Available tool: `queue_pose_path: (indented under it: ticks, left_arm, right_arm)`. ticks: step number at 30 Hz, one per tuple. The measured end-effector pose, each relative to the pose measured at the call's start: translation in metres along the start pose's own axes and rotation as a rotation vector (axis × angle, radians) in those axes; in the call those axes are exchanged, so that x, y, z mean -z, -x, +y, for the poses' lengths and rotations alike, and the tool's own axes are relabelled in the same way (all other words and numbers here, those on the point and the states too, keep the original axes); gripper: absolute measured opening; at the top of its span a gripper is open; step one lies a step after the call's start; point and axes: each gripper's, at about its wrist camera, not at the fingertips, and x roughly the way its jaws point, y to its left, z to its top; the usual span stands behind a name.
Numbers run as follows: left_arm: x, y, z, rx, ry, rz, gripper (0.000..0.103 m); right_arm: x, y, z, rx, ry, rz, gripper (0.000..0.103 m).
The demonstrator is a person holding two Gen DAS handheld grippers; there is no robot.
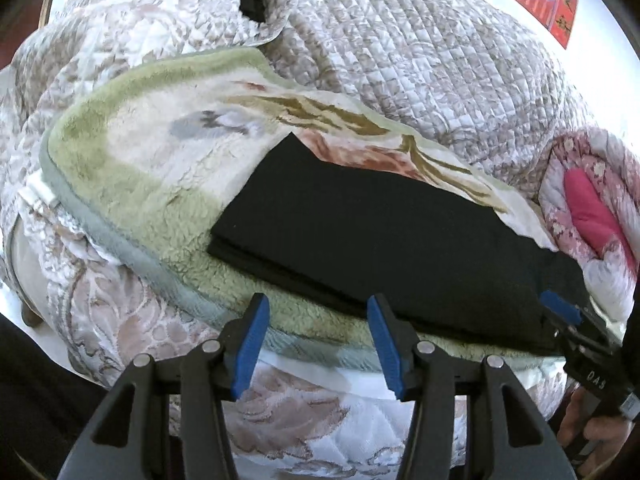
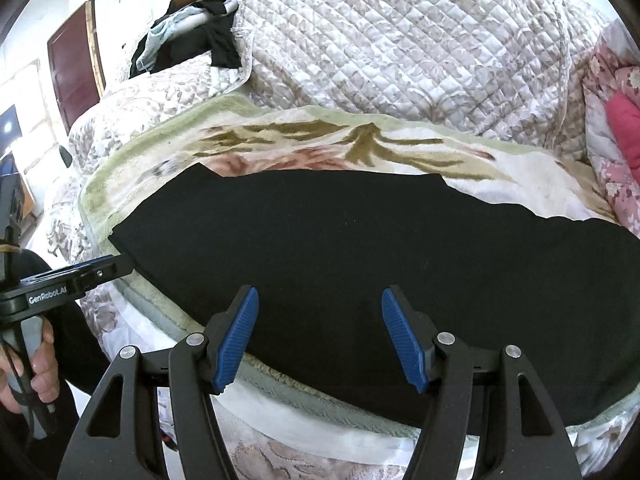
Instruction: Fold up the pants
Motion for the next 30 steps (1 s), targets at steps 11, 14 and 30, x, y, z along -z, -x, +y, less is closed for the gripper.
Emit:
queue_pose_path:
  ticks: [11, 14, 30]
  left_arm:
    - [-0.013, -0.011, 0.005, 0.019, 0.066, -0.003, 0.060]
    - [-0.015, -0.013, 0.007, 0.021, 0.078, -0.002, 0.060]
    - [-0.030, -0.033, -0.015, -0.100, -0.004, -0.002, 0.054]
  right_arm:
    - [-0.001, 0.004, -0.002, 0.006, -0.013, -0.017, 0.064]
    - [-0.002, 0.005, -0.002, 0.009, -0.017, -0.025, 0.064]
    - [-0.002, 0.000, -0.010, 0.031, -0.036, -0.009, 0.064]
